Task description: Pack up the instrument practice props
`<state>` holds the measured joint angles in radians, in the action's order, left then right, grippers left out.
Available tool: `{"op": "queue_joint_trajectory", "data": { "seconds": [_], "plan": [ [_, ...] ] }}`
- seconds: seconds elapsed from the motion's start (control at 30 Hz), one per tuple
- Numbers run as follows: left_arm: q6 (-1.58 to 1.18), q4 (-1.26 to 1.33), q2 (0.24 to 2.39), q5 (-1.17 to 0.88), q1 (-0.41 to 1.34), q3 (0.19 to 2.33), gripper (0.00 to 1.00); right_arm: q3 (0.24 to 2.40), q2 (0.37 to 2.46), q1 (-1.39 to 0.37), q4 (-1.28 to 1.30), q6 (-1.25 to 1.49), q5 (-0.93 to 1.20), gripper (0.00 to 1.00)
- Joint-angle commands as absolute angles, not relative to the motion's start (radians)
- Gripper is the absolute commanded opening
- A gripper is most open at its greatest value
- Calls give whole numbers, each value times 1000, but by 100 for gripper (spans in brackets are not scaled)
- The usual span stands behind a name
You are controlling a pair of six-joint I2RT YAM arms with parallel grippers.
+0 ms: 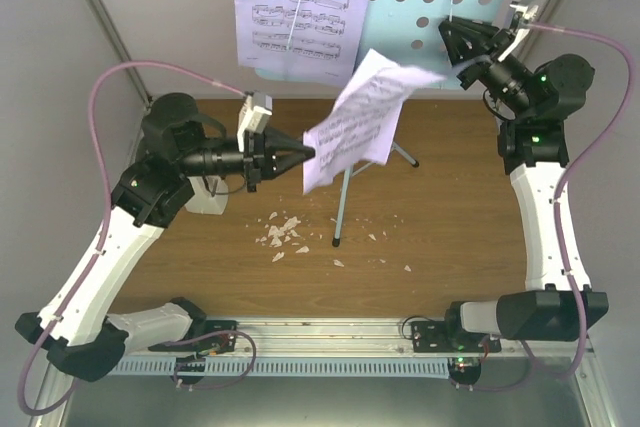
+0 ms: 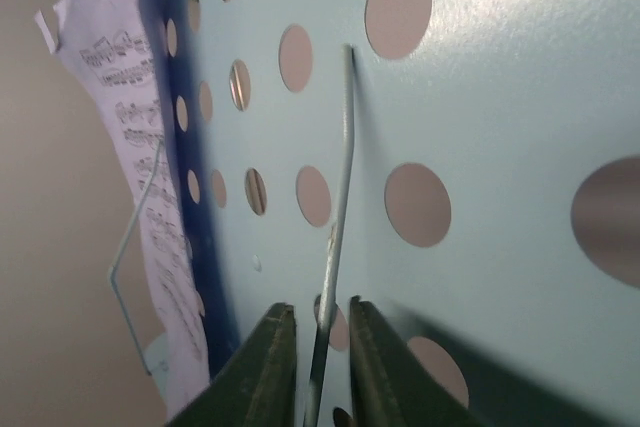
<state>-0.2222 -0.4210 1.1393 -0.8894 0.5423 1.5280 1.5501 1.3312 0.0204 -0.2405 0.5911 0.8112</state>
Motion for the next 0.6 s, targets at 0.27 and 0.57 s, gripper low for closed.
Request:
{"op": "queue_joint_trajectory", "data": {
  "seconds": [0.27,0.57],
  "plan": [
    [-496,-348,999,-924,465,1054,0,1572,1335,14,-167,559,800,60],
    [-542,-307,1000,-920,263,779,0,1579,1250,14,-93,441,752,97]
  ]
}}
